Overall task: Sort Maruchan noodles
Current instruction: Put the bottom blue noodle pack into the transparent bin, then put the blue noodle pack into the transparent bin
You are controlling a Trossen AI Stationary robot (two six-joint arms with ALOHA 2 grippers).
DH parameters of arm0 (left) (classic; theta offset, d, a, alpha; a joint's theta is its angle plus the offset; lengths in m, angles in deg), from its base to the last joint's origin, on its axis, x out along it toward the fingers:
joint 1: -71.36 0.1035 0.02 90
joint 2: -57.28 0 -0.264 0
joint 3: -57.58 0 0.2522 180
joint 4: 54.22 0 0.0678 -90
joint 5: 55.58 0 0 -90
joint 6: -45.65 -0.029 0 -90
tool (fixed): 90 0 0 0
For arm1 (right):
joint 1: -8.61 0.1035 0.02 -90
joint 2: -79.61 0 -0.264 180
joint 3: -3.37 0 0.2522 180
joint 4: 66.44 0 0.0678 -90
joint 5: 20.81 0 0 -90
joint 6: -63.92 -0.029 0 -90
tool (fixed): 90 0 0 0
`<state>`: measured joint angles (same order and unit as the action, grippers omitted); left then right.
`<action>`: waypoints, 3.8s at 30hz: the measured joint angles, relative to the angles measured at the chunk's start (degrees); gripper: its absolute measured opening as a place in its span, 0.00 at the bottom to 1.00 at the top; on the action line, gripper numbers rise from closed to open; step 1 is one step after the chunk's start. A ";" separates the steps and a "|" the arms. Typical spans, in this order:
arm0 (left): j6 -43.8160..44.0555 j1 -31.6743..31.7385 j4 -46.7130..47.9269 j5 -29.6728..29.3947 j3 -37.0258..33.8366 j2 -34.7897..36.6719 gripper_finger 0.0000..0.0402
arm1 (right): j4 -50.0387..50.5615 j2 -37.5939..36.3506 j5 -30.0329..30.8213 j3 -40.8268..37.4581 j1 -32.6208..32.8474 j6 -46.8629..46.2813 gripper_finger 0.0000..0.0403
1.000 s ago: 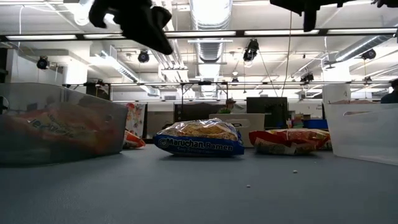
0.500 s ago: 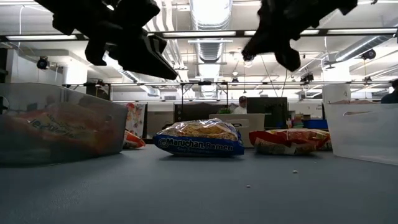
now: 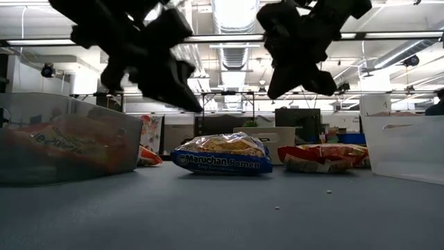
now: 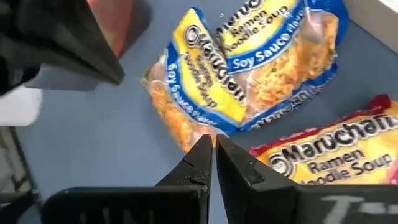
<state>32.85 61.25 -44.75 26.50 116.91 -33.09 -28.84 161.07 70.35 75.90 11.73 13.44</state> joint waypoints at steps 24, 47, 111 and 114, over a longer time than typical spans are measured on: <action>4.79 -0.39 11.38 -0.35 7.06 -11.62 0.00 | -10.96 11.30 -3.17 0.05 -1.63 5.91 0.87; 4.79 -0.37 9.85 -0.48 6.40 -11.69 0.00 | -25.87 17.72 -6.14 -0.06 -1.77 12.15 0.40; -13.32 0.85 3.02 -6.55 6.34 11.41 0.00 | 46.80 1.18 -22.39 7.57 6.75 -1.63 0.32; -13.28 0.90 3.01 -6.55 6.34 11.07 0.00 | 47.09 0.75 -22.57 7.59 6.73 -0.54 0.37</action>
<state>19.57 62.15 -41.74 19.94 123.24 -22.03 18.25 161.82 47.78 83.49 18.46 12.90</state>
